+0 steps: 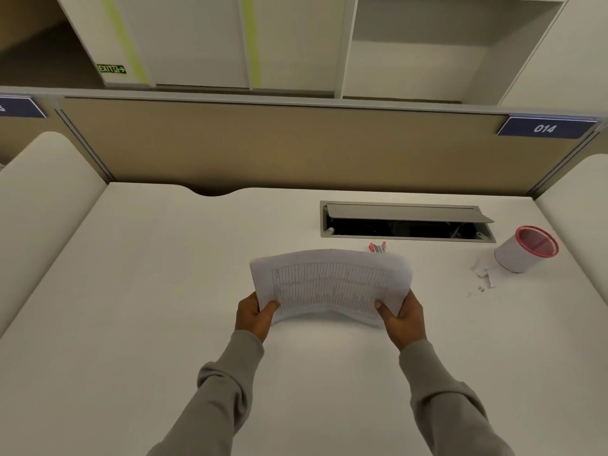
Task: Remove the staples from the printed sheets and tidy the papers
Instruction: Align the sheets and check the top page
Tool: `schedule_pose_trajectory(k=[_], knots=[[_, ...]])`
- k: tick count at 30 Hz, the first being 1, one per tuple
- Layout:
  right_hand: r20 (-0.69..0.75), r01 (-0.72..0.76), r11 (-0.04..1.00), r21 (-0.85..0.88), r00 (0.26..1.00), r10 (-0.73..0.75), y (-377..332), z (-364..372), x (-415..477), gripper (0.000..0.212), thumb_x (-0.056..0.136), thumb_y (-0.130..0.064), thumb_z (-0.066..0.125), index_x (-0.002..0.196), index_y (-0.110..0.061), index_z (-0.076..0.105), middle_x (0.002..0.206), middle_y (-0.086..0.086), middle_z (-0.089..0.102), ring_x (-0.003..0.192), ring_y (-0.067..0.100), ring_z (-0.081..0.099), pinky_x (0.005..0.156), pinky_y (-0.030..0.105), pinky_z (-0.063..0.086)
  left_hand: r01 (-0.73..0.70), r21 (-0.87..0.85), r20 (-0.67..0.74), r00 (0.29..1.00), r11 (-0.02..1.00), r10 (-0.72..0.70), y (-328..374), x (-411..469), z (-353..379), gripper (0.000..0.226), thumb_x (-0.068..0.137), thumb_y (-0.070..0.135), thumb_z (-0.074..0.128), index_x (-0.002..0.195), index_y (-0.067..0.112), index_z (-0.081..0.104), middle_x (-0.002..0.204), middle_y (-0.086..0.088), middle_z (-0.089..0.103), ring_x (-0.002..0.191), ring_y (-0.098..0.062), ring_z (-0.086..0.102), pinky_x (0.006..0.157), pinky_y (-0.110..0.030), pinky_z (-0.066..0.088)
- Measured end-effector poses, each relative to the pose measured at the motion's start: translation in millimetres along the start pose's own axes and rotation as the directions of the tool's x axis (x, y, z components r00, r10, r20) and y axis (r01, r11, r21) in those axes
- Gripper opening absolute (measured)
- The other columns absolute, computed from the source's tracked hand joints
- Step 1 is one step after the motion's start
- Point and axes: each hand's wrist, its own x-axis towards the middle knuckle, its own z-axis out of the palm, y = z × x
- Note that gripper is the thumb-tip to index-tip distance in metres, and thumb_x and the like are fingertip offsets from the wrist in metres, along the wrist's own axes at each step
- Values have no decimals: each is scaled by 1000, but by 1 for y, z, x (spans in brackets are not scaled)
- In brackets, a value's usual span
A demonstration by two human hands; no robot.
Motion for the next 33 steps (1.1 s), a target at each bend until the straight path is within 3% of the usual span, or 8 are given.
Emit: schedule_pose_trajectory(k=[4, 7, 9, 16, 21, 23, 26, 33], knots=[[8, -43, 999, 27, 999, 42, 1, 2, 5, 38, 81, 12, 64, 114, -6, 62, 103, 10, 68, 97, 28, 65, 81, 28, 53, 10, 0, 10, 1000, 1000, -10, 1, 4, 0, 23, 85, -9, 63, 91, 13, 69, 87, -2, 71, 86, -24, 66, 69, -17, 51], [5, -84, 995, 62, 996, 84, -1, 1, 7, 32, 79, 17, 59, 95, -9, 65, 87, 6, 69, 86, 28, 66, 66, 17, 54, -16, -55, 23, 1000, 998, 17, 8, 5, -3, 30, 82, -9, 64, 101, 13, 67, 94, -2, 70, 88, -18, 67, 68, -15, 54], [-14, -110, 990, 90, 994, 112, -1, 2, 8, 26, 79, 18, 59, 87, -6, 65, 80, 5, 67, 79, 28, 63, 63, 20, 52, -13, -110, 16, 1000, 994, 15, 12, 7, -4, 33, 76, -2, 66, 107, 7, 65, 95, -5, 70, 86, -15, 66, 66, -15, 54], [-13, -117, 981, 158, 993, 120, -3, 4, 6, 27, 79, 18, 59, 95, -2, 65, 85, 6, 67, 81, 21, 64, 71, 26, 51, 33, -46, -1, 999, 998, -33, 13, 10, -4, 10, 72, 6, 68, 81, 2, 69, 78, -10, 68, 77, -23, 64, 65, -22, 51], [-28, -142, 972, 188, 988, 150, 1, 7, 5, 20, 74, 10, 65, 92, -1, 64, 83, 8, 66, 80, 26, 62, 75, 31, 47, 37, -19, 16, 999, 999, -37, 9, 6, -2, 21, 66, 15, 67, 83, 2, 69, 81, -14, 68, 79, -26, 65, 72, -30, 55], [-35, -130, 973, 189, 990, 139, 0, 8, 5, 20, 74, 10, 65, 91, -1, 64, 83, 9, 66, 80, 28, 62, 75, 32, 48, 32, 2, 13, 999, 999, -32, 8, 6, -1, 7, 78, 0, 70, 85, 0, 69, 81, -14, 68, 79, -27, 65, 67, -23, 55], [-35, -100, 981, 164, 994, 107, -3, 5, 8, 26, 79, 18, 60, 95, -3, 64, 88, 10, 66, 81, 23, 63, 77, 31, 49, 19, 38, -10, 1000, 999, -19, 7, 7, -2, 13, 85, -12, 62, 87, -1, 68, 78, -8, 67, 75, -19, 64, 59, -12, 51], [16, -39, 999, 29, 999, 38, 3, -2, 3, 17, 81, 5, 72, 86, -10, 65, 81, 8, 69, 80, 28, 66, 76, 32, 51, 2, 133, 48, 999, 991, -9, 5, 7, -7, 18, 73, 19, 72, 88, 10, 68, 86, -13, 70, 85, -30, 66, 76, -31, 51]])
